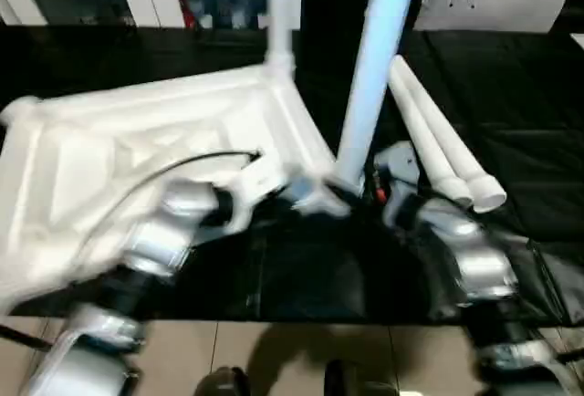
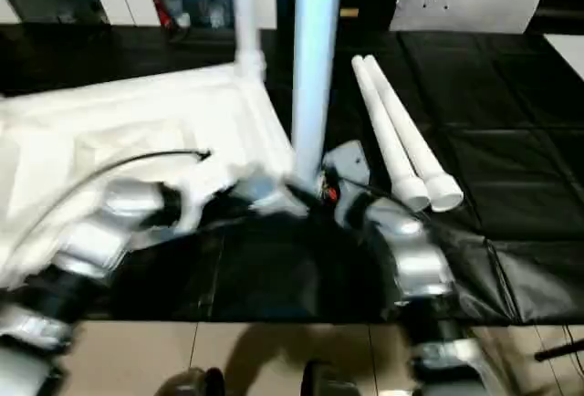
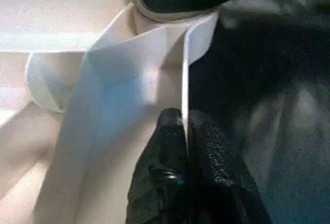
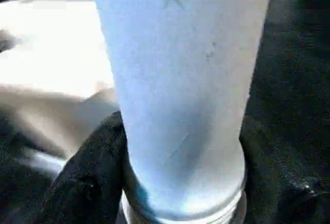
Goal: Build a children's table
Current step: Rotate leg to tighten
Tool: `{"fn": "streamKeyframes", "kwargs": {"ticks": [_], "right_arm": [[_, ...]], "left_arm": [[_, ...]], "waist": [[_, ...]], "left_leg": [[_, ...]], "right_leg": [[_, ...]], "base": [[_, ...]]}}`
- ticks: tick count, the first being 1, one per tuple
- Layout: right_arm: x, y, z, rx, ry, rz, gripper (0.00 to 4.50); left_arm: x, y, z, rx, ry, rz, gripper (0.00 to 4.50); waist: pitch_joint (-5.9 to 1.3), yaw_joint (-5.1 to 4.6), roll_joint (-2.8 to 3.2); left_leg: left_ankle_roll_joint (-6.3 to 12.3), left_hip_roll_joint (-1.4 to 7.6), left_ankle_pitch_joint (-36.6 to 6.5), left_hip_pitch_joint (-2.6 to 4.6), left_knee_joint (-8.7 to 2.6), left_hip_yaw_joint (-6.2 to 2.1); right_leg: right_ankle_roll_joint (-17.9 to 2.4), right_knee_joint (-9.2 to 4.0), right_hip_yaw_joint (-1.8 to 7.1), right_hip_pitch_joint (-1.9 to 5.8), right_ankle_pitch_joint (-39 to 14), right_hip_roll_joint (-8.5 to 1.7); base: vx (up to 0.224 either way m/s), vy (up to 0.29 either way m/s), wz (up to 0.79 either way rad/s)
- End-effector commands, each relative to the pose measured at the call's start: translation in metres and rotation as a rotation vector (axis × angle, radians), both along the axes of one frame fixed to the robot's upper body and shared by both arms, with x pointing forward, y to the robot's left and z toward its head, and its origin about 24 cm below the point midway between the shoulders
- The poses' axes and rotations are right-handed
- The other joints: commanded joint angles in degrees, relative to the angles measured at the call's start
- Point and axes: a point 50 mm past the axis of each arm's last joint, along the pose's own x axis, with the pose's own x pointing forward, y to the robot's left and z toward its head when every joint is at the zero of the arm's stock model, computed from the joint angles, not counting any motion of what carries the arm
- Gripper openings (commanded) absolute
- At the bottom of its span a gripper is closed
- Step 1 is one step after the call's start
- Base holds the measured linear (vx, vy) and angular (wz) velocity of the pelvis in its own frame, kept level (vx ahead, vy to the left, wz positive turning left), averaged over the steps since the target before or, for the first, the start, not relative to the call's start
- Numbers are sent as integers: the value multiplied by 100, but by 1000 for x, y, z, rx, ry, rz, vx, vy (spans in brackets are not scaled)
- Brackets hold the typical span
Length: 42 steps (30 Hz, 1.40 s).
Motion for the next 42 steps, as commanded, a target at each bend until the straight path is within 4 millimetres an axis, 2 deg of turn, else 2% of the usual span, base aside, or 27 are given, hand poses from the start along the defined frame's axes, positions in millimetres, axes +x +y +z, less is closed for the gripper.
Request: {"fn": "streamKeyframes", "kwargs": {"ticks": [1, 5, 6, 9, 16, 22, 27, 29, 30, 31, 33, 35, 36, 37, 39, 41, 42], "right_arm": [[-6, 40, -12, 61, 80, 13, 270], [-3, 49, -11, 103, 97, -90, 270], [-3, 48, -8, 107, 78, -111, 326], [-2, 43, -6, 104, 53, -133, 346], [-2, 21, -3, 56, -2, -146, 421], [-8, 1, 12, 2, -112, 79, 447], [-13, -23, 24, -78, -134, 322, 447], [-14, -24, 24, -82, -134, 336, 447], [-17, -27, 27, -112, -124, 439, 447], [-17, -27, 27, -112, -124, 439, 447], [-22, -31, 27, -190, -97, 589, 447], [-23, -32, 26, -201, -79, 626, 447], [-25, -34, 24, -225, -50, 698, 447], [-25, -34, 24, -225, -50, 698, 447], [-26, -35, 22, -245, -26, 747, 447], [-27, -36, 20, -254, 5, 792, 419], [-28, -36, 20, -254, 15, 806, 411]], "left_arm": [[2, -36, 23, -83, -108, 32, 0], [2, -51, 24, -78, -149, 96, 0], [0, -54, 24, -80, -152, 89, 0], [-2, -53, 23, -58, -156, 62, 0], [-5, -27, 11, 33, -138, 7, 0], [-2, -2, 4, 45, -105, -29, 0], [-7, 16, 4, 47, -85, -189, 0], [-7, 17, 4, 48, -85, -200, 0], [-10, 24, 1, 82, -70, -263, 0], [-10, 24, 1, 82, -70, -263, 0], [-13, 35, -1, 112, -55, -364, 0], [-14, 37, -1, 114, -48, -392, 0], [-16, 43, 0, 119, -29, -441, 0], [-16, 43, 0, 119, -29, -441, 0], [-16, 48, 0, 140, -18, -470, 0], [-17, 51, 1, 163, -11, -508, 0], [-18, 52, 1, 170, -8, -522, 0]], "waist": [[-419, -5, -57], [-423, 8, -53], [-421, 12, -38], [-424, 13, -25], [-450, -21, -15], [-454, -22, -18], [-426, -14, -40], [-430, -9, -38], [-434, -12, -44], [-442, -9, -42], [-447, -2, -51], [-443, -4, -51], [-443, 13, -60], [-438, 31, -50], [-441, 49, -74], [-445, 80, -61], [-439, 104, -74]], "left_leg": [[347, 276, -808, 39, -378, -80], [415, 252, -896, 39, -382, -82], [429, 248, -935, 34, -384, -84], [423, 253, -1010, 31, -388, -88], [481, 252, -893, 2, -384, -99], [634, 255, -792, -5, -358, -87], [693, 258, -933, 12, -361, -87], [692, 267, -895, 10, -362, -88], [700, 270, -866, 20, -357, -84], [719, 268, -860, 20, -354, -90], [782, 263, -813, 18, -347, -87], [790, 280, -788, 20, -350, -82], [788, 279, -802, 28, -348, -78], [773, 296, -803, 37, -352, -70], [752, 300, -791, 39, -351, -65], [742, 306, -784, 47, -352, -70], [737, 306, -768, 46, -348, -60]], "right_leg": [[-1201, -451, 315, 309, -1706, -462], [-1083, -475, 300, 317, -1775, -449], [-1055, -475, 298, 318, -1767, -447], [-1034, -479, 298, 319, -1728, -447], [-1170, -433, 299, 359, -1341, -457], [-1257, -410, 298, 391, -1132, -455], [-1255, -442, 294, 375, -1462, -454], [-1250, -434, 302, 375, -1446, -456], [-1289, -425, 300, 367, -1370, -453], [-1300, -416, 294, 373, -1349, -449], [-1332, -405, 292, 375, -1254, -448], [-1365, -397, 305, 370, -1189, -459], [-1395, -383, 296, 366, -1202, -451], [-1394, -389, 306, 358, -1241, -463], [-1402, -384, 306, 357, -1257, -461], [-1412, -372, 302, 352, -1274, -460], [-1401, -370, 309, 353, -1273, -460]], "base": [[0, 0, 0], [0, 0, 0], [0, 0, 0], [0, 0, 0], [0, 0, 0], [0, 0, 0], [0, 0, 0], [0, 0, 0], [0, 0, 0], [0, 0, 0], [0, 0, 0], [0, 0, 0], [0, 0, 0], [0, 0, 0], [0, 0, 0], [0, 0, 0], [0, 0, 0]]}}
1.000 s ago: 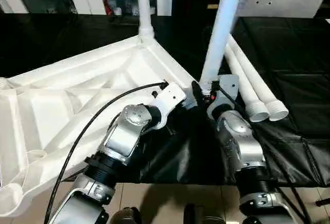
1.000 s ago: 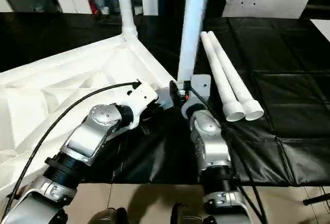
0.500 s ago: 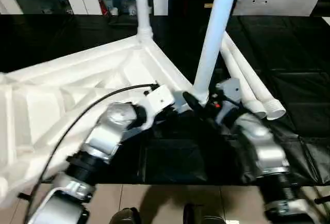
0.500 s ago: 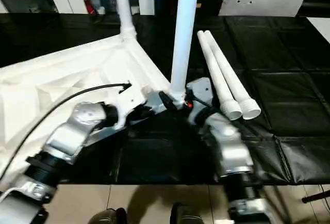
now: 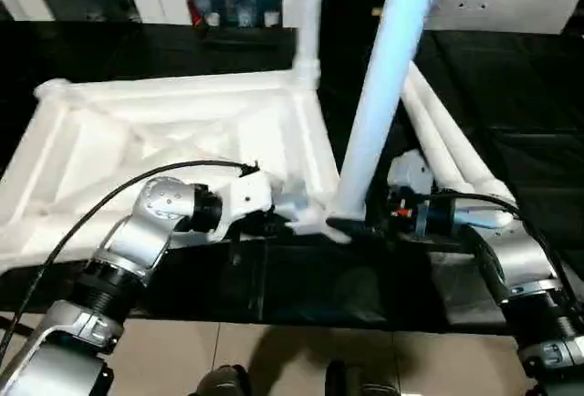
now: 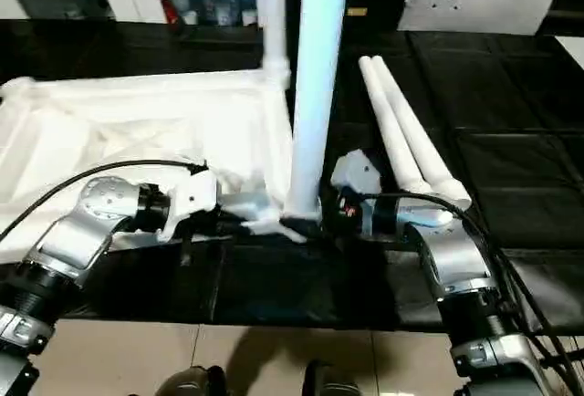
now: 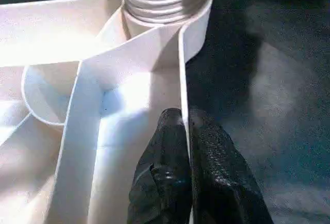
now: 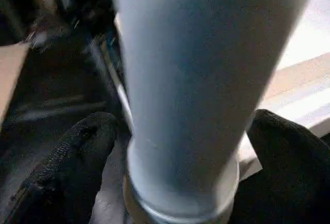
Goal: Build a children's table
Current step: Rotate leg to tighten
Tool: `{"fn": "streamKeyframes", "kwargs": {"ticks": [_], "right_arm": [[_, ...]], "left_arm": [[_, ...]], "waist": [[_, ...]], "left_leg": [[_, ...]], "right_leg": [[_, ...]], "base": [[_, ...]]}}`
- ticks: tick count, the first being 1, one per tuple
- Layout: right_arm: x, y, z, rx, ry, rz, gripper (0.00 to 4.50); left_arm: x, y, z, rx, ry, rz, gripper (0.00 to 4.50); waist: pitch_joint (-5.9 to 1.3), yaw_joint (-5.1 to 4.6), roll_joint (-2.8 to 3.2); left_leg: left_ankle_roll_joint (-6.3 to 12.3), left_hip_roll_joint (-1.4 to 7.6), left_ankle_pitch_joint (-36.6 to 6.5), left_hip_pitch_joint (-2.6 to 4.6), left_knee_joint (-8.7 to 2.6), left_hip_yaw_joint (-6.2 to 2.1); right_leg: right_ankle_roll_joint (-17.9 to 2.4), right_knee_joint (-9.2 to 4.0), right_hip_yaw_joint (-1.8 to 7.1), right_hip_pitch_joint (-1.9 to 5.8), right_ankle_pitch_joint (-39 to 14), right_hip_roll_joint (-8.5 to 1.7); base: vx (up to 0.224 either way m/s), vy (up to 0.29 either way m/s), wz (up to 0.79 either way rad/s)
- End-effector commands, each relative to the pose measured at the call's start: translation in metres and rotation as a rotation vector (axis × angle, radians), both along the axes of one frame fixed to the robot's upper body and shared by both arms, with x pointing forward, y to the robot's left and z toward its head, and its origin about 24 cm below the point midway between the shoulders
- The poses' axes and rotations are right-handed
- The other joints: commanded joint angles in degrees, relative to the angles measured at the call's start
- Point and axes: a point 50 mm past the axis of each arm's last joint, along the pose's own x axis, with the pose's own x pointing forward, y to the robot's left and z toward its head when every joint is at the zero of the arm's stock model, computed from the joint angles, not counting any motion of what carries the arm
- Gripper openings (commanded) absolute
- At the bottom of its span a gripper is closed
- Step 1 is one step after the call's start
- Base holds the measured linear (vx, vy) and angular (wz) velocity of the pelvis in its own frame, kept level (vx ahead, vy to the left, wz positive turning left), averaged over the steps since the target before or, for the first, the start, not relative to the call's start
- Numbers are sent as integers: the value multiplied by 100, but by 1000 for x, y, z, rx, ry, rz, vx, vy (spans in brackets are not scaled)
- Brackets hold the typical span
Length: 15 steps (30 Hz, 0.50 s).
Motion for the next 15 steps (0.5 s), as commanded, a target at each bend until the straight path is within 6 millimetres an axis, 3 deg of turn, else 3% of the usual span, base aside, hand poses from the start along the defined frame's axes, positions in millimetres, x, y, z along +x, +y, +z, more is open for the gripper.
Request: {"fn": "streamKeyframes", "kwargs": {"ticks": [1, 15], "right_arm": [[0, -1, 1, -10, 17, 35, 411], [1, 6, -1, -23, 43, 116, 282]], "left_arm": [[-4, 0, -1, 46, 9, -75, 0], [-4, 3, -1, 50, 17, -129, 0]], "waist": [[-438, -2, -74], [-431, 1, -110]], "left_leg": [[700, 309, -774, 51, -340, -55], [613, 306, -811, 44, -343, -58]], "right_leg": [[-1407, -365, 319, 355, -1266, -464], [-1316, -376, 314, 342, -1520, -471]], "base": [[0, 0, 0], [0, 0, 0]]}}
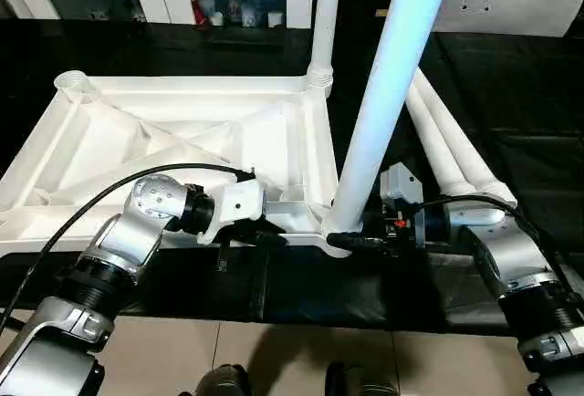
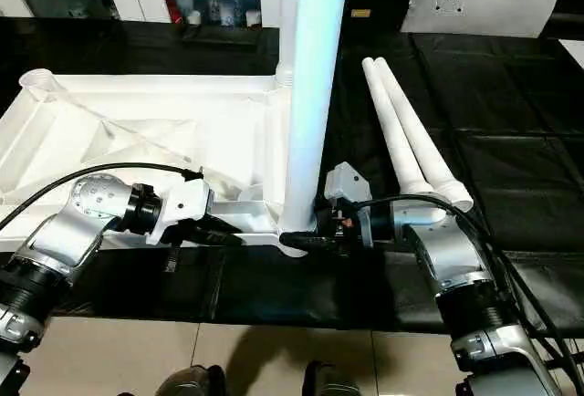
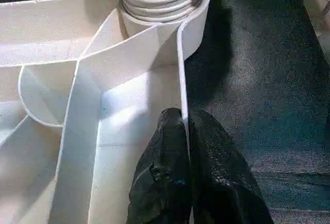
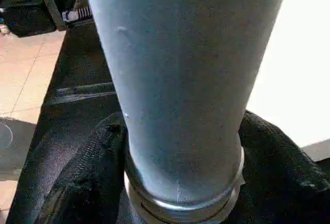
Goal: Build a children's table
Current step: Rotate leg to tighten
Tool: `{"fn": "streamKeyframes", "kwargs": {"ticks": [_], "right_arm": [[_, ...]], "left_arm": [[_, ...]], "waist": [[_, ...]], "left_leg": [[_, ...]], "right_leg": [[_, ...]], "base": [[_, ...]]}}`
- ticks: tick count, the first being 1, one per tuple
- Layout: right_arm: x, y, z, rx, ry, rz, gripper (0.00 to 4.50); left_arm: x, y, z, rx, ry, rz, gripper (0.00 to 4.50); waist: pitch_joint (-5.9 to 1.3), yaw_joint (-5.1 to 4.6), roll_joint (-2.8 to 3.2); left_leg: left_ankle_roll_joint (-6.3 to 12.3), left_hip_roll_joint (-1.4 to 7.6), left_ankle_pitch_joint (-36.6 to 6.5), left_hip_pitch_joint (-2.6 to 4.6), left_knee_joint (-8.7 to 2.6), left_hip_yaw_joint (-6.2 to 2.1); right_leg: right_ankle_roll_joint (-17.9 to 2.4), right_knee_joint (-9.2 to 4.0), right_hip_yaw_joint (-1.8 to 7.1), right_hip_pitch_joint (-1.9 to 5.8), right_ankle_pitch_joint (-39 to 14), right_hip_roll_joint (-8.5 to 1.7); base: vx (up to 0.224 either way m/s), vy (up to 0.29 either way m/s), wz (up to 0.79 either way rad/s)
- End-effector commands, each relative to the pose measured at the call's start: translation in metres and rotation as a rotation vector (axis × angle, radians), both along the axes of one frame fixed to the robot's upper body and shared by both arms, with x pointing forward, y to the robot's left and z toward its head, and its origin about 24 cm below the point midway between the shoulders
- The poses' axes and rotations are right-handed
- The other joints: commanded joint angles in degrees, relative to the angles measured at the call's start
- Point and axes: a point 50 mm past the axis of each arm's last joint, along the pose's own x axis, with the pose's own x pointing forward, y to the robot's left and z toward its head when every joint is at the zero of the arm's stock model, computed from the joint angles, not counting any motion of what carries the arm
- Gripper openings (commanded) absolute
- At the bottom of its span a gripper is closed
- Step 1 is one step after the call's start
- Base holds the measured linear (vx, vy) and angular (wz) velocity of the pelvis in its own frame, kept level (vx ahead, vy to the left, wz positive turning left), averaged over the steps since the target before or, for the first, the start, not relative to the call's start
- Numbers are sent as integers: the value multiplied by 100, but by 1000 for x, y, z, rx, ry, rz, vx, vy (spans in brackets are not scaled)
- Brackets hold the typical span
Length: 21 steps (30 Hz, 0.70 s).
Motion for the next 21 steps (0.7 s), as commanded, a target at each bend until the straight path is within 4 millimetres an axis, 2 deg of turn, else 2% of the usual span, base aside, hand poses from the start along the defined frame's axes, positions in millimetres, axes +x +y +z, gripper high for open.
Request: {"fn": "streamKeyframes", "kwargs": {"ticks": [1, 7, 8, 9, 10, 11, 12, 13, 15, 16, 17, 18, 19, 20, 21], "right_arm": [[1, 3, 2, -1, -8, 24, 282], [-1, 7, -2, 43, -9, -39, 269], [-1, 7, -2, 47, -10, -51, 269], [3, 13, -4, 83, -23, -182, 269], [5, 15, -6, 88, -33, -232, 269], [7, 18, -8, 93, -45, -293, 269], [9, 22, -10, 112, -43, -366, 268], [9, 22, -10, 112, -43, -366, 268], [14, 36, -15, 195, -7, -582, 267], [17, 45, -17, 226, 5, -687, 267], [17, 45, -17, 226, 5, -687, 267], [21, 53, -18, 248, 18, -789, 267], [22, 56, -19, 253, 24, -822, 267], [23, 59, -19, 259, 32, -860, 267], [27, 65, -20, 268, 56, -960, 267]], "left_arm": [[-2, -4, -1, 36, 13, -69, 0], [2, -8, 1, -10, 1, 9, 0], [2, -9, 1, -12, 0, 15, 0], [6, -14, 1, -29, -6, 84, 0], [7, -16, 1, -33, -9, 115, 0], [9, -21, 2, -50, -11, 144, 0], [10, -27, 4, -78, -7, 185, 0], [10, -27, 4, -78, -7, 185, 0], [19, -51, 10, -153, -18, 341, 0], [26, -65, 16, -201, -29, 431, 0], [26, -65, 16, -201, -29, 431, 0], [32, -81, 22, -253, -40, 512, 0], [34, -86, 24, -267, -44, 537, 0], [35, -92, 26, -277, -48, 558, 0], [38, -104, 29, -288, -82, 613, 0]], "waist": [[-431, 3, -82], [-438, 4, -63], [-429, -2, -74], [-415, -2, -45], [-410, -20, -60], [-399, -24, -44], [-401, -45, -57], [-396, -67, -59], [-381, -97, -44], [-406, -105, -49], [-406, -105, -49], [-417, -97, -51], [-413, -101, -50], [-446, -90, -41], [-453, -88, -28]], "left_leg": [[602, 305, -828, 45, -354, -60], [585, 308, -817, 49, -353, -59], [557, 305, -870, 52, -358, -63], [510, 305, -944, 55, -369, -69], [457, 309, -976, 49, -374, -65], [358, 303, -1073, 67, -388, -89], [274, 285, -1153, 51, -399, -104], [244, 290, -1170, 45, -408, -102], [186, 301, -1252, 80, -406, -96], [150, 287, -1249, 98, -390, -89], [150, 287, -1249, 98, -390, -89], [184, 270, -1163, 84, -386, -86], [197, 272, -1111, 83, -386, -77], [241, 246, -1024, 80, -369, -83], [298, 244, -851, 45, -366, -72]], "right_leg": [[-1309, -393, 316, 344, -1580, -477], [-1342, -391, 316, 342, -1486, -470], [-1332, -398, 314, 340, -1570, -469], [-1293, -422, 312, 334, -1755, -480], [-1266, -425, 321, 334, -1837, -481], [-1200, -455, 311, 321, -2113, -490], [-1118, -459, 300, 339, -2306, -484], [-1092, -461, 306, 340, -2328, -479], [-1120, -492, 326, 287, -2351, -480], [-1111, -497, 327, 283, -2356, -478], [-1111, -497, 327, 283, -2356, -478], [-1098, -500, 325, 297, -2221, -472], [-1114, -495, 331, 286, -2119, -465], [-1123, -489, 323, 308, -1971, -462], [-1157, -464, 333, 321, -1699, -462]], "base": [[0, 0, 0], [0, 0, 0], [0, 0, 0], [0, 0, 0], [0, 0, 0], [0, 0, 0], [0, 0, 0], [0, 0, 0], [0, 0, 0], [0, 0, 0], [0, 0, 0], [0, 0, 0], [0, 0, 0], [0, 0, 0], [0, 0, 0]]}}
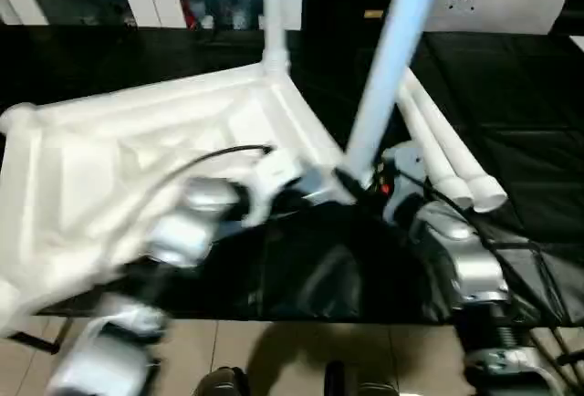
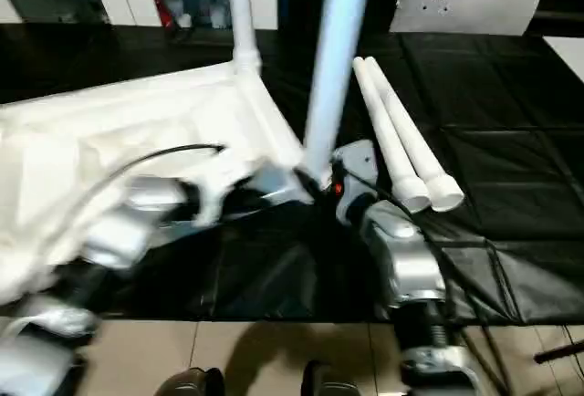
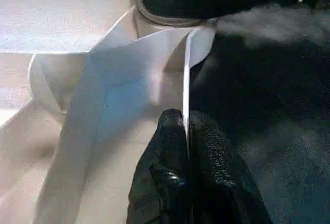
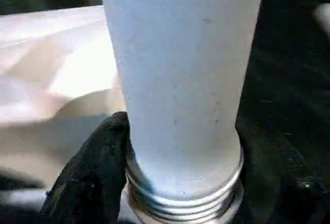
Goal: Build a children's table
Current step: Rotate leg to tighten
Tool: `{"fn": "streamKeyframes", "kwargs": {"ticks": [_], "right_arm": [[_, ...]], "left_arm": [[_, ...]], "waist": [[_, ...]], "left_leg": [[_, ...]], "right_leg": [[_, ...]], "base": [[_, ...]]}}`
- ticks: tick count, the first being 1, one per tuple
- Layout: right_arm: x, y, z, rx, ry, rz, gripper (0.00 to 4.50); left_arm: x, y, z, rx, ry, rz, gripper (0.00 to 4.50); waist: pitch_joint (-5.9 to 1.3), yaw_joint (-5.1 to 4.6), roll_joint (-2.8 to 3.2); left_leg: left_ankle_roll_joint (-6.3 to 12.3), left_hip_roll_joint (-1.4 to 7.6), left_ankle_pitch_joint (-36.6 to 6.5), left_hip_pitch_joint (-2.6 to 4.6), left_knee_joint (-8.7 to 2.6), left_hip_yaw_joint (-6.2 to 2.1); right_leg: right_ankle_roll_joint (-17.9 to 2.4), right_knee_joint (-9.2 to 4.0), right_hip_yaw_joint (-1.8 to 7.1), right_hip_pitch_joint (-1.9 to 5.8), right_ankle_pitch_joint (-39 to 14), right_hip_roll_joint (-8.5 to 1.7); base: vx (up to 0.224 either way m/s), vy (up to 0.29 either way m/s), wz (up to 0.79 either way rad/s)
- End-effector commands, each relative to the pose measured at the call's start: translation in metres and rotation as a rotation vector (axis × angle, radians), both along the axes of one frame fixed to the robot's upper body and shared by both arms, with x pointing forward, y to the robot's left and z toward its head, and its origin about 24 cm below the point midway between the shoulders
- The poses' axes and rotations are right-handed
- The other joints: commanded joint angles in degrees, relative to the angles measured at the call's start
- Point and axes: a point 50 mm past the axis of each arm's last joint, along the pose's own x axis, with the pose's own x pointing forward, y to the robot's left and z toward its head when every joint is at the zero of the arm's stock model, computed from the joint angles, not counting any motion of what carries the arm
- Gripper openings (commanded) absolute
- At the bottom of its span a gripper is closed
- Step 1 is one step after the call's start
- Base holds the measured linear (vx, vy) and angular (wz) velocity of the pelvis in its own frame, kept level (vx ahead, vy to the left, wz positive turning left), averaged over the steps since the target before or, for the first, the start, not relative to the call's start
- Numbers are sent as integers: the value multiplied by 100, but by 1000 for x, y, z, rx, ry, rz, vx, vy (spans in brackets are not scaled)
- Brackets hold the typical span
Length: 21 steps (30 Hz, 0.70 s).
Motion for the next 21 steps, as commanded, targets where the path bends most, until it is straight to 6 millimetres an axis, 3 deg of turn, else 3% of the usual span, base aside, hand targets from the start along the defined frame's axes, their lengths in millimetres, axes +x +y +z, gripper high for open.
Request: {"fn": "streamKeyframes", "kwargs": {"ticks": [1, 3, 7, 8, 9, 12, 17, 21], "right_arm": [[-4, 43, -7, 60, 67, 51, 267], [-2, 44, -6, 60, 62, 11, 267], [1, 45, -2, 48, 28, -65, 267], [1, 45, -2, 48, 28, -65, 323], [0, 42, -1, 45, 17, -66, 337], [0, 40, -2, 47, 22, -78, 359], [2, 21, 3, 11, -34, -139, 389], [-6, 3, 14, 63, -88, -83, 422]], "left_arm": [[10, -29, 30, -101, -145, 95, 0], [11, -35, 32, -112, -167, 115, 0], [7, -45, 34, -111, -193, 103, 0], [7, -45, 34, -111, -193, 103, 0], [6, -39, 32, -83, -201, 62, 0], [6, -34, 30, -72, -196, 52, 0], [8, -21, 23, -42, -211, 32, 0], [14, -14, 23, -56, -222, 44, 0]], "waist": [[-442, -8, -42], [-481, 32, -47], [-505, 62, -39], [-506, 67, -36], [-496, 66, -26], [-470, 24, -30], [-485, -15, -30], [-483, -9, -58]], "left_leg": [[343, 245, -827, 54, -370, -65], [467, 233, -559, 22, -354, -74], [689, 226, -300, 10, -337, -65], [720, 229, -290, 10, -339, -70], [785, 244, -340, 18, -344, -74], [736, 242, -552, -6, -366, -82], [622, 244, -609, 17, -362, -76], [770, 227, -493, 6, -346, -63]], "right_leg": [[-1166, -482, 320, 296, -1648, -443], [-1200, -422, 308, 359, -1223, -445], [-1335, -363, 300, 382, -613, -436], [-1352, -358, 297, 389, -565, -441], [-1386, -362, 289, 382, -553, -443], [-1339, -395, 279, 398, -873, -453], [-1289, -402, 290, 390, -984, -446], [-1287, -387, 294, 404, -732, -432]], "base": [[0, 0, 0], [0, 0, 0], [0, 0, 0], [0, 0, 0], [0, 0, 0], [0, 0, 0], [0, 0, 0], [0, 0, 0]]}}
